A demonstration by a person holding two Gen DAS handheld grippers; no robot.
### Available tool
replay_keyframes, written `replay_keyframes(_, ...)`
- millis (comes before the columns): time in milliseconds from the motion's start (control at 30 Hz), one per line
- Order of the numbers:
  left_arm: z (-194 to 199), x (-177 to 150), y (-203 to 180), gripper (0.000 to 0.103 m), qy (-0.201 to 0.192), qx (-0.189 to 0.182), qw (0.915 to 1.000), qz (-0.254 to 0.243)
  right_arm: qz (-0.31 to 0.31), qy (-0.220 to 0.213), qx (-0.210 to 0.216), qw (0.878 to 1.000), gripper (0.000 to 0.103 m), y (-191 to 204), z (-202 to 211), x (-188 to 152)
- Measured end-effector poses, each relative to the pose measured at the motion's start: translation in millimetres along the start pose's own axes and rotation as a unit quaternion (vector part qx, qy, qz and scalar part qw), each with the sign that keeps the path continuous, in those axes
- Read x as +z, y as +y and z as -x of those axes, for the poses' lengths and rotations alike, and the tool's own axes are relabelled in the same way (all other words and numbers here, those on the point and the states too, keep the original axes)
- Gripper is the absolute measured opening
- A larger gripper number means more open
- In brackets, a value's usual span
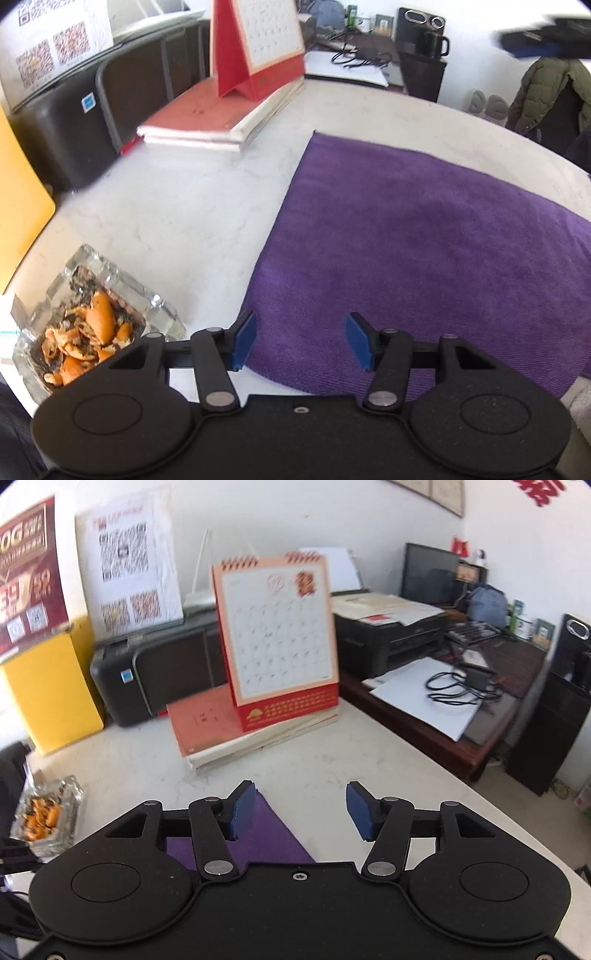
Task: Fold towel
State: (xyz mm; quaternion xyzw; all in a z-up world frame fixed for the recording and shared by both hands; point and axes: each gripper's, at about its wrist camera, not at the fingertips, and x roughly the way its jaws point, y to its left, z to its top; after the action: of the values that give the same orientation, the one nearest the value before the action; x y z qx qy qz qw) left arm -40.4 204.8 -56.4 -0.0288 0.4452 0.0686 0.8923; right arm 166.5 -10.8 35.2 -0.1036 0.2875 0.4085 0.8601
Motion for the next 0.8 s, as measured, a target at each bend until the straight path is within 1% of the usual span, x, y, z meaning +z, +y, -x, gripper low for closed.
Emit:
replay_keyframes(33,1.2,-0.8,-4.7,0.051,-0.001,-0.011,0.9999,-0.007,-0.005,0.0,-0.006,1.0,0.055,0.1,32.7,-12.2)
replay_keyframes(67,1.4,-1.7,-10.7,0.051,0.0,-0.024,0.9996,-0.016,-0.006,0.003,-0.01,1.0,0.055,1.7,53.7,-22.2)
replay_keyframes(133,-4.6,-3.4,-22.4,0.051,0.005,-0.031,0.9988,-0.038,-0.007,0.03,-0.024,0.999,0.055,9.6,98.3,-59.2)
replay_keyframes(167,-8.5,-4.1,-28.3,0.051,0.007,-0.031,0.9982,-0.051,-0.009,0.053,-0.034,0.998,0.055,14.4,115.7,-81.1)
replay_keyframes(267,-24.1,-4.9,-38.9,0.051,0.024,-0.025,0.9963,-0.079,-0.042,0.13,-0.049,0.989,0.054,24.3,137.1,-151.0)
replay_keyframes(367,-34.4,-5.5,-40.5,0.053,0.035,-0.018,0.9953,-0.089,-0.051,0.18,-0.053,0.981,0.053,36.7,136.4,-200.5)
replay_keyframes(400,-36.0,-3.9,-38.6,0.053,0.039,-0.021,0.9954,-0.085,-0.044,0.192,-0.054,0.979,0.053,42.0,133.2,-215.3)
replay_keyframes(500,-37.3,-0.9,-36.6,0.054,0.05,-0.022,0.9949,-0.085,-0.013,0.198,-0.054,0.979,0.052,52.6,121.3,-234.4)
replay_keyframes(567,-37.3,0.7,-38.7,0.055,0.054,-0.016,0.9939,-0.095,-0.01,0.199,-0.049,0.979,0.052,52.7,115.3,-239.5)
replay_keyframes(633,-38.2,2.0,-40.1,0.056,0.056,-0.012,0.9933,-0.101,-0.008,0.207,-0.036,0.978,0.052,50.2,108.0,-244.3)
replay_keyframes(733,-39.3,2.3,-40.3,0.058,0.058,-0.009,0.9927,-0.106,0.003,0.214,-0.022,0.977,0.053,45.9,107.3,-250.9)
replay_keyframes(800,-40.1,2.2,-39.4,0.062,0.06,-0.008,0.9925,-0.106,0.012,0.219,-0.011,0.976,0.051,43.4,107.8,-249.8)
